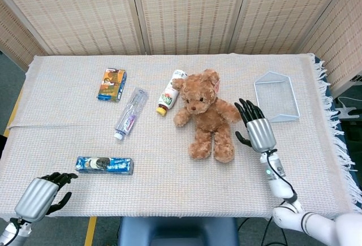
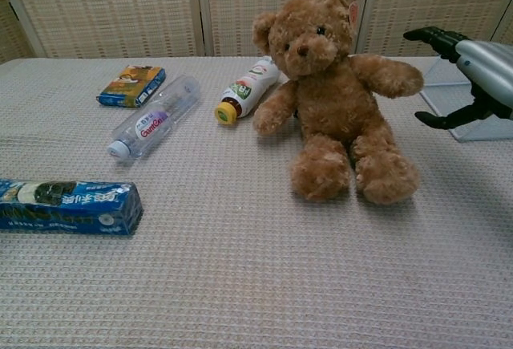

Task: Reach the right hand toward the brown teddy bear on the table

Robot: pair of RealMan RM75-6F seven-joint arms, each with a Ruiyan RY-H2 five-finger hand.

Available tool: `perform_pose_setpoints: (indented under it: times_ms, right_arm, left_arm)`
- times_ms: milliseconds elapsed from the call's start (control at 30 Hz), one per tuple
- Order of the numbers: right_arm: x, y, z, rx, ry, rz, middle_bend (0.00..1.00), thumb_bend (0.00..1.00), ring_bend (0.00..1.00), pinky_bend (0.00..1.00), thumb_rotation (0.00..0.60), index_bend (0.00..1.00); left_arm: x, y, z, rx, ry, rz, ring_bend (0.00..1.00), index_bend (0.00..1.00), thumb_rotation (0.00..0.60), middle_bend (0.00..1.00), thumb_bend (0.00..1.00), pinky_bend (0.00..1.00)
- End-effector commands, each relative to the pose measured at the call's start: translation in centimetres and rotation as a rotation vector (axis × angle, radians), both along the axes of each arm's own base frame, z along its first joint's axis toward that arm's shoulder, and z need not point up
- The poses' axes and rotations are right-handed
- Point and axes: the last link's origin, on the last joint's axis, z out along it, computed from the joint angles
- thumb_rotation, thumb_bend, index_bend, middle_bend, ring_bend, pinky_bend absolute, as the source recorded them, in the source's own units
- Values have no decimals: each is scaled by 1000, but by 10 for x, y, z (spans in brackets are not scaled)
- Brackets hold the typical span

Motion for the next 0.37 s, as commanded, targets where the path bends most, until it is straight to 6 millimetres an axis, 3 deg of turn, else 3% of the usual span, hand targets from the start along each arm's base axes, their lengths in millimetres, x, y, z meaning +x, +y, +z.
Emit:
perform_pose_setpoints:
  times_ms: [33, 200, 367]
  right_arm:
    - [-40, 112, 96, 24, 217, -222, 0, 184, 0, 143, 600, 0]
    - [-66, 140, 109, -18, 177, -325, 0, 184, 0, 150, 600, 0]
    - [-67, 139, 112, -23, 188, -315, 0, 184, 0, 168, 600, 0]
  left_arm:
    - [-1, 0, -2, -7, 11, 3, 428, 323, 600, 440, 384, 668]
    - [0, 0, -3, -6, 17, 13, 439, 323, 600, 445, 384, 669]
    - [1, 1, -3, 3, 18, 13, 439, 325, 600, 446, 385, 668]
